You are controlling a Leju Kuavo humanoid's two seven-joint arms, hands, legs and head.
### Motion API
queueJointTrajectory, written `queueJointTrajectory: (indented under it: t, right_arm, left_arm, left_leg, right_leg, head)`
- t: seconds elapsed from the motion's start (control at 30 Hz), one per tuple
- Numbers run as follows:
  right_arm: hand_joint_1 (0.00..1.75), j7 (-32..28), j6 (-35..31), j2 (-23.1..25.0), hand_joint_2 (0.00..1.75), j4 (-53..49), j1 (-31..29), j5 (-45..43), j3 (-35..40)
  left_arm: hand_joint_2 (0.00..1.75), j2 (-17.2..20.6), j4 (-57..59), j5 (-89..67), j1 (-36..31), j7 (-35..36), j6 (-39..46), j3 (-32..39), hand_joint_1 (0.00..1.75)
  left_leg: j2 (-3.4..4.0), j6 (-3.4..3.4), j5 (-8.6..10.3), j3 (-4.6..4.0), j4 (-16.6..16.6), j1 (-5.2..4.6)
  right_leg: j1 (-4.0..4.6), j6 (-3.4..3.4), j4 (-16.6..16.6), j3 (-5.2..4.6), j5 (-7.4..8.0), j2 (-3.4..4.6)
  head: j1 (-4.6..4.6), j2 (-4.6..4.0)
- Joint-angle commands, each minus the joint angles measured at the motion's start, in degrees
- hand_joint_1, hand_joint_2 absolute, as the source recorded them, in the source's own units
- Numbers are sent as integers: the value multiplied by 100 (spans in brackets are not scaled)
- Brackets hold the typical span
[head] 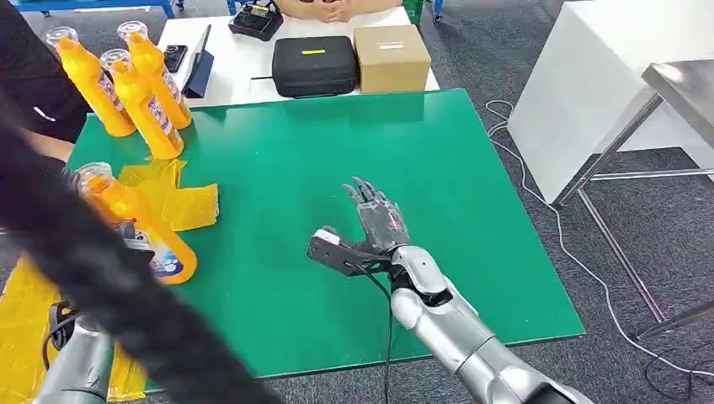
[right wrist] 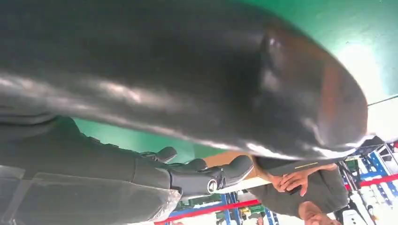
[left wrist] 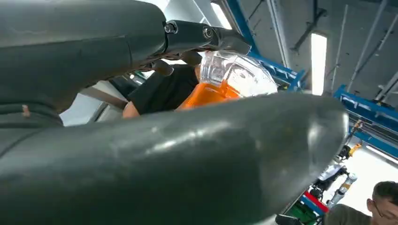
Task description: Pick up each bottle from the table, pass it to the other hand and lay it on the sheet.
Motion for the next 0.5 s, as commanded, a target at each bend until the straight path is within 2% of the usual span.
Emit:
queueJointTrajectory:
  t: [0.03,0.33,0.5]
  right_arm:
    - [0,-79,59,-86,0,523,-317,-98,213]
    - [0,-62,146,-86,0,443,-283,-129,258]
    - [0,-62,146,-86,0,443,-283,-129,258]
  left_arm:
    - [0,-357,-58,-794,-94,-84,-30,985,0]
    - [0,-298,176,-1759,-526,428,-30,1322,0]
    - [0,-298,176,-1759,-526,428,-30,1322,0]
  left_leg:
    - [7,-4,-9,19,-4,0]
    - [-2,-7,-7,14,-2,1]
    - [-3,-6,-8,17,-3,2]
  right_leg:
    - [1,2,-5,19,-7,0]
    - [2,0,-2,16,-8,-8]
    - [3,1,-4,18,-10,-10]
  head:
    - [2,0]
    - [0,0]
    - [2,0]
